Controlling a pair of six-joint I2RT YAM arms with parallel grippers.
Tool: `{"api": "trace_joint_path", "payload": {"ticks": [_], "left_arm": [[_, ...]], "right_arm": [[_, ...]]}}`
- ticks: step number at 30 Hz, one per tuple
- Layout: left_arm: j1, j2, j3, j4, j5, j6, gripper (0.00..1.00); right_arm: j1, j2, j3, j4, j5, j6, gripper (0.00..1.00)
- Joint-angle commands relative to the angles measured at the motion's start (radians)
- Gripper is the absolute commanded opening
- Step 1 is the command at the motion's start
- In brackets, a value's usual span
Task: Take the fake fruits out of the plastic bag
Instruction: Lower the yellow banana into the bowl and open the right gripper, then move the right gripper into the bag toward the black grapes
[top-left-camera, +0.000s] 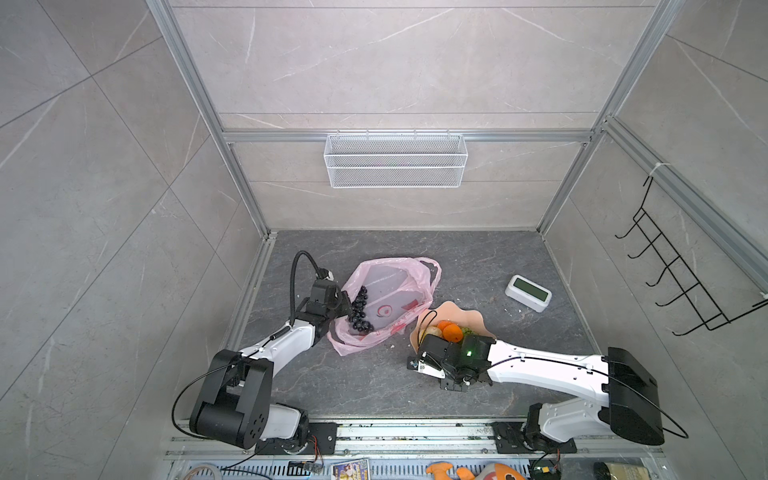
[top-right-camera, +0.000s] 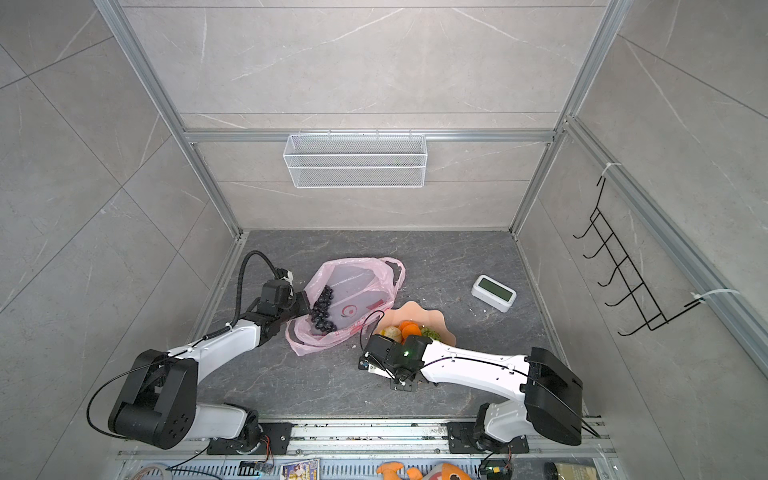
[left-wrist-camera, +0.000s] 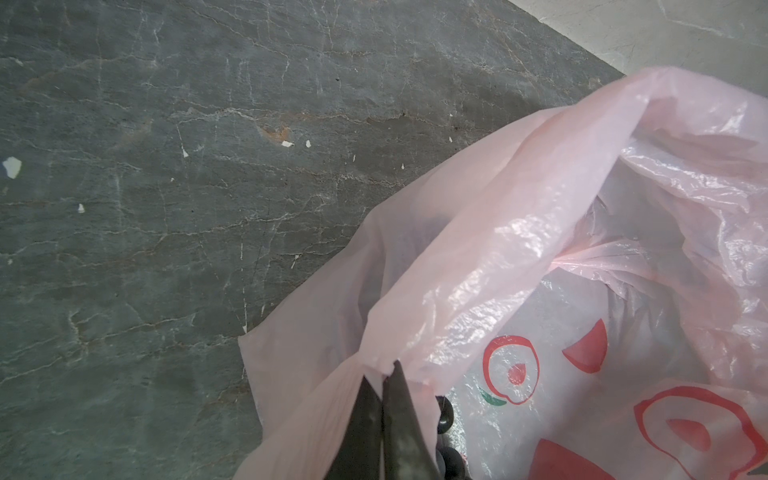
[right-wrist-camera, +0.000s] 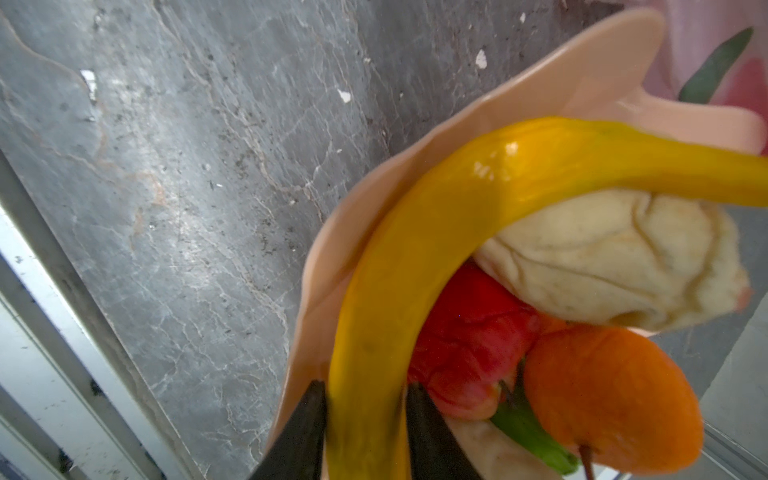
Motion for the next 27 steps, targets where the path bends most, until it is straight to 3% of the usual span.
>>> {"api": "trace_joint_path", "payload": {"ticks": [1, 12, 16, 21, 27], "left_arm": [[0.006, 0.000, 0.008, 0.017, -0.001, 0.014, 0.00], [0.005, -0.002, 0.008, 0.017, 0.000, 0.013, 0.00], [0.005, -0.006, 0.008, 0.015, 0.000, 0.014, 0.00], [0.006, -0.011, 0.006, 0.015, -0.002, 0.014, 0.00], [0.005, -0.030, -0.002, 0.010, -0.028, 0.003, 0.00]], "right_arm": [[0.007, -0.004, -0.012, 0.003, 0.025, 0.020, 0.39], [0.006, -0.092, 0.046, -0.027, 0.024, 0.038, 0.39], [-0.002, -0.146, 0.060, 0.007, 0.075, 0.039, 0.40], [-0.042, -0.175, 0.079, 0.165, 0.142, 0.071, 0.40], [-0.101, -0.054, 0.206, 0.393, 0.186, 0.275, 0.53]]}}
